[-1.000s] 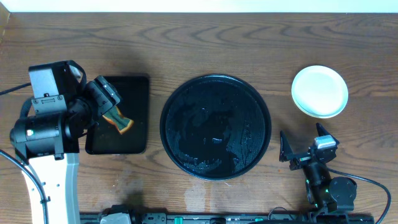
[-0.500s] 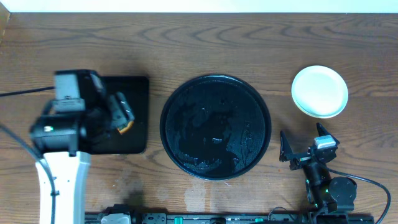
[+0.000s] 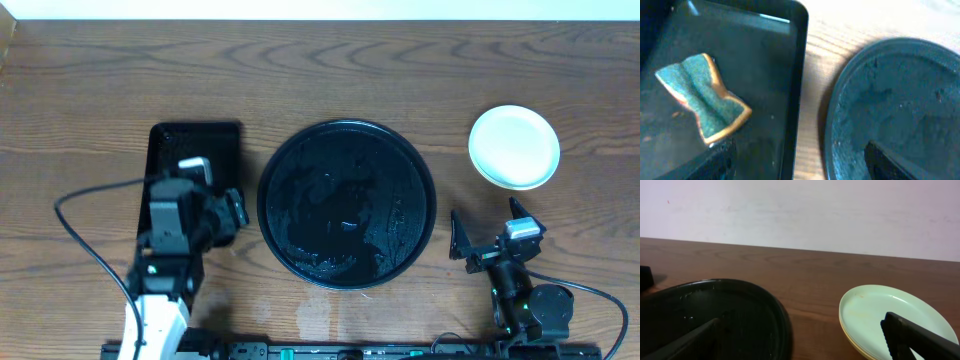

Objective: Clean dirty plates on tray and stack at the side

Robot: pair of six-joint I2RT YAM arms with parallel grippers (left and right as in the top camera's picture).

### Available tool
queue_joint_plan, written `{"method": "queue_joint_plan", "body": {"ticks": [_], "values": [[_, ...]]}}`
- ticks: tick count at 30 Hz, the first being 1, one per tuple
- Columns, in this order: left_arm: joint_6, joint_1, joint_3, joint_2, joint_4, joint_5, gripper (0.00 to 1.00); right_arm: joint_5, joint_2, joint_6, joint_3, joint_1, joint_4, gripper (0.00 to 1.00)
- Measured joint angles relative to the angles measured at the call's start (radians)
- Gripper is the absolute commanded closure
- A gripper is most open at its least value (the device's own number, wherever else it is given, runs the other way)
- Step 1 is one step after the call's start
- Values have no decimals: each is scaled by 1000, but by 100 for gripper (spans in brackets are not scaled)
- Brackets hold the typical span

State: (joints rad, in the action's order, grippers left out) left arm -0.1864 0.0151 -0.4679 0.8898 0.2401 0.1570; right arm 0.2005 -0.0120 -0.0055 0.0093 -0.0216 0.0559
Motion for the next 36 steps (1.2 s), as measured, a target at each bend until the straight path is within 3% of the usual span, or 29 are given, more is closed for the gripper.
{"method": "queue_joint_plan", "body": {"ticks": [7,15,27,36], "values": [[2,0,186,-135,-201,3,18,0,0,0,0,0,0,1],[2,0,327,-290,-297,3,18,0,0,0,0,0,0,1],[4,0,457,-600,-300,2,18,0,0,0,0,0,0,1],[54,0,460,-738,-240,-5,18,0,0,0,0,0,0,1]]}}
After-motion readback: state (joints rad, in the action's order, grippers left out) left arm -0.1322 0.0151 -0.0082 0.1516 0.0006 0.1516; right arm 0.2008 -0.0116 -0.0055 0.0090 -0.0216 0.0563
